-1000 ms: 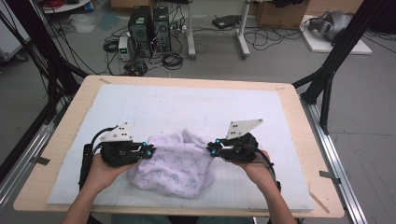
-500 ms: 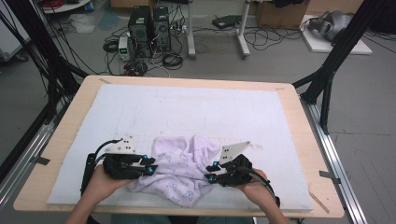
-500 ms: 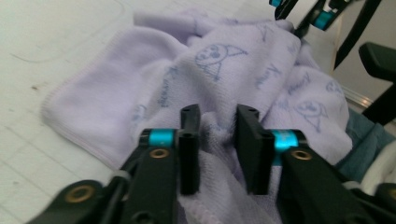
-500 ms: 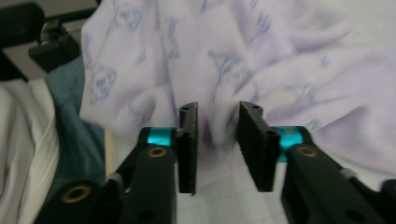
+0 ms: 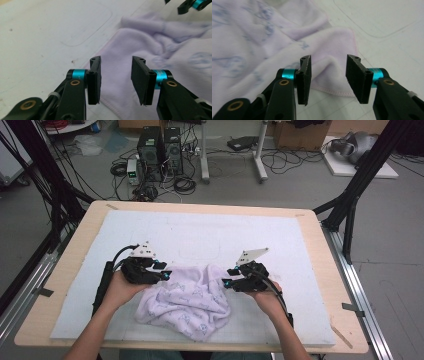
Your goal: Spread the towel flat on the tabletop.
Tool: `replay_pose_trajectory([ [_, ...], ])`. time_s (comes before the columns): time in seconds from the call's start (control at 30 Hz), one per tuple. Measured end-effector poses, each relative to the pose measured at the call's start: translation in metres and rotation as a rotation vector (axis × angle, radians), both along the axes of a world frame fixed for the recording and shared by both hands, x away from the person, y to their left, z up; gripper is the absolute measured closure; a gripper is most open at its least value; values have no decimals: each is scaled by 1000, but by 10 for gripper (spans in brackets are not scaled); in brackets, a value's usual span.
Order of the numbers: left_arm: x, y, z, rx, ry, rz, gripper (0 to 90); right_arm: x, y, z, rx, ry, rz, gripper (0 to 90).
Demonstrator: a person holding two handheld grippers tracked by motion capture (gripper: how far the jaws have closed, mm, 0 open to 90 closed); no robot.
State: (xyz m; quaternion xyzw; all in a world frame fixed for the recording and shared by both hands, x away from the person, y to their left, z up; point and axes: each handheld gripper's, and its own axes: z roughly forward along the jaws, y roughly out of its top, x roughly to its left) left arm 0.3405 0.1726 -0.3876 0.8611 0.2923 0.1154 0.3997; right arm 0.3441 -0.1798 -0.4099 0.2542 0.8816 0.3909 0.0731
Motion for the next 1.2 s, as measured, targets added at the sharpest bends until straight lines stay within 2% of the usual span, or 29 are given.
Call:
replay_pose_trajectory([
  [0.03, 3, -1, -3, 14, 6, 7, 600, 3, 1, -4, -9, 14, -3, 546],
  [0.13, 9, -7, -11, 48, -8, 31, 603, 8, 4, -12, -30, 25, -12, 541],
  [0.27, 20, -12, -26, 133, 45, 62, 591, 16, 6, -23, -72, 42, -33, 541],
  [0.3, 22, -12, -30, 160, 60, 70, 557, 17, 6, -26, -84, 50, -33, 550],
  [0.37, 24, -14, -38, 200, 79, 92, 544, 16, 7, -27, -85, 37, -34, 585],
  [0.43, 25, -11, -42, 158, 99, 87, 568, 16, 8, -27, -92, 27, -31, 611],
  [0.5, 23, -11, -42, 153, 100, 81, 620, 16, 8, -27, -89, 27, -25, 688],
  [0.53, 23, -12, -41, 159, 100, 64, 682, 16, 8, -27, -90, 26, -24, 716],
  [0.57, 21, -15, -41, 159, 95, 55, 805, 17, 7, -27, -76, 42, -6, 810],
  [0.6, 19, -18, -41, 172, 84, 36, 841, 18, 7, -27, -74, 45, -3, 820],
  [0.7, 19, -18, -39, 181, 78, 37, 861, 18, 5, -25, -73, 61, 23, 863],
  [0.73, 19, -15, -38, 177, 76, 41, 862, 18, 4, -24, -86, 57, 31, 866],
  [0.77, 21, -11, -37, 155, 82, 47, 862, 18, 4, -24, -86, 57, 31, 866],
  [0.83, 28, -1, -31, 116, 89, 78, 865, 24, -4, -9, -115, 48, 22, 869],
  [0.87, 36, 9, -19, 82, 62, 127, 866, 27, -9, -2, -122, 40, 12, 870],
  [0.9, 36, 9, -19, 82, 62, 127, 868, 32, -13, 6, -127, 41, 0, 870],
  [0.93, 46, 18, -2, 32, 19, 182, 869, 37, -18, 14, -143, 22, -11, 870],
  [0.97, 46, 18, -2, 32, 19, 182, 869, 42, -22, 24, -162, 8, -40, 870],
  [1.0, 58, 22, 18, 36, -53, 233, 869, 49, -27, 35, -172, -15, -59, 870],
  [1.03, 58, 22, 18, 36, -53, 233, 869, 57, -32, 46, -170, -31, -88, 870],
  [1.07, 72, 23, 41, 47, -117, 273, 868, 65, -37, 57, -171, -52, -124, 870],
  [1.1, 72, 23, 41, 47, -117, 273, 866, 65, -37, 57, -171, -52, -124, 870],
  [1.13, 79, 23, 52, 37, -153, 307, 853, 83, -45, 79, -148, -93, -209, 866],
  [1.17, 86, 24, 62, 28, -182, 340, 853, 83, -45, 79, -148, -93, -209, 866],
  [1.2, 91, 23, 68, 31, -194, 377, 793, 93, -48, 86, -133, -106, -257, 844],
])
